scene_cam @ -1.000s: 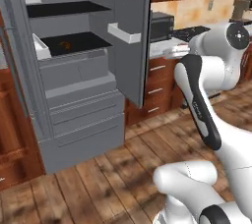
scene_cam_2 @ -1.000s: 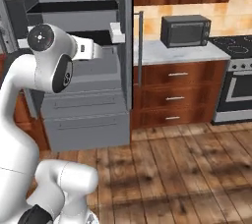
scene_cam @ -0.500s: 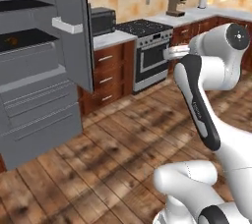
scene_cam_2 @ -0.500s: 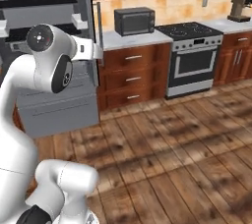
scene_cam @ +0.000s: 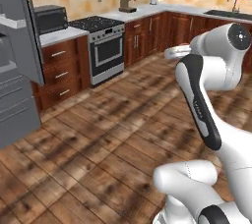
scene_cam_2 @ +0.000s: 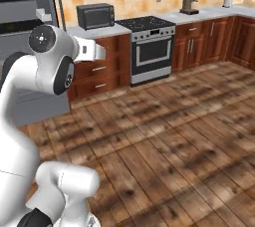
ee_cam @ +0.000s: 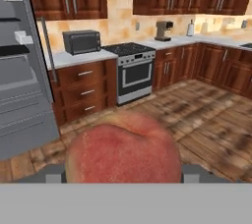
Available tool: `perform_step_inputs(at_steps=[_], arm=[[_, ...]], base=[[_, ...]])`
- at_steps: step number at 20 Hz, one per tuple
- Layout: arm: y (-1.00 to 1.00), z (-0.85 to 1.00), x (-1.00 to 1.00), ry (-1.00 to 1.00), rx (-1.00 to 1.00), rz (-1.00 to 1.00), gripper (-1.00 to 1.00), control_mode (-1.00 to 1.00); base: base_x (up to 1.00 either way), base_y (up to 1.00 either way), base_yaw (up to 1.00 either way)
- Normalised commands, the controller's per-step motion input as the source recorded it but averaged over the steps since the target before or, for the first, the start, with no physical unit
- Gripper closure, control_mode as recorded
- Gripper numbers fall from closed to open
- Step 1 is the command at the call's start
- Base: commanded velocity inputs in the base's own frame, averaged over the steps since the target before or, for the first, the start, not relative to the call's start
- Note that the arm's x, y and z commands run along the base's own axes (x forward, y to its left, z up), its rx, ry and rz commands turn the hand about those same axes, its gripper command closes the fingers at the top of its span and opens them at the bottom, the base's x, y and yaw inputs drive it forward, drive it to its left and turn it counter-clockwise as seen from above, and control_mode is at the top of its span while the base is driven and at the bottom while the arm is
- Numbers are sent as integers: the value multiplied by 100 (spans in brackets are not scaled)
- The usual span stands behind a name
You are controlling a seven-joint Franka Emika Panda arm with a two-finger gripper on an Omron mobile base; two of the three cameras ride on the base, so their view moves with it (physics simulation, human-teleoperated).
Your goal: Retrieve the peach and banana from the fridge and place them into the bowl on the dining table.
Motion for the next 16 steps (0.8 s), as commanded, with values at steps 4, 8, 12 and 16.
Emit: perform_step_inputs(at_steps=[4, 8, 12, 16], arm=[[0, 0, 0, 0, 0, 0, 100, 100], [0, 0, 0, 0, 0, 0, 100, 100], [0, 0, 0, 0, 0, 0, 100, 100], [0, 0, 0, 0, 0, 0, 100, 100]], base=[[-93, -93, -30], [-83, -100, -29], [-66, -100, -29], [-61, -100, -29]])
